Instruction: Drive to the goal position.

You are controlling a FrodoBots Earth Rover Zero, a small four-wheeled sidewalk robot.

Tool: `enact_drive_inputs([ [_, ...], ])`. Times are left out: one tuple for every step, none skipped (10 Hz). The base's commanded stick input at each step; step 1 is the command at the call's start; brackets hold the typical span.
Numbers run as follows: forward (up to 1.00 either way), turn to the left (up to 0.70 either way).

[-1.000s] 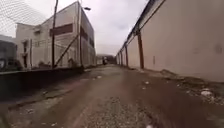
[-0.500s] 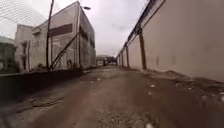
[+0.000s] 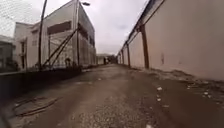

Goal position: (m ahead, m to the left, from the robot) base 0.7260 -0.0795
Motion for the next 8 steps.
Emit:
enact_drive_inputs([
  [0.85,0.0],
  [0.85,0.0],
  [0.85,0.0],
  [0.85,0.0],
  [0.85,0.0],
  [0.85,0.0],
  [0.85,0.0],
  [0.85,0.0],
])
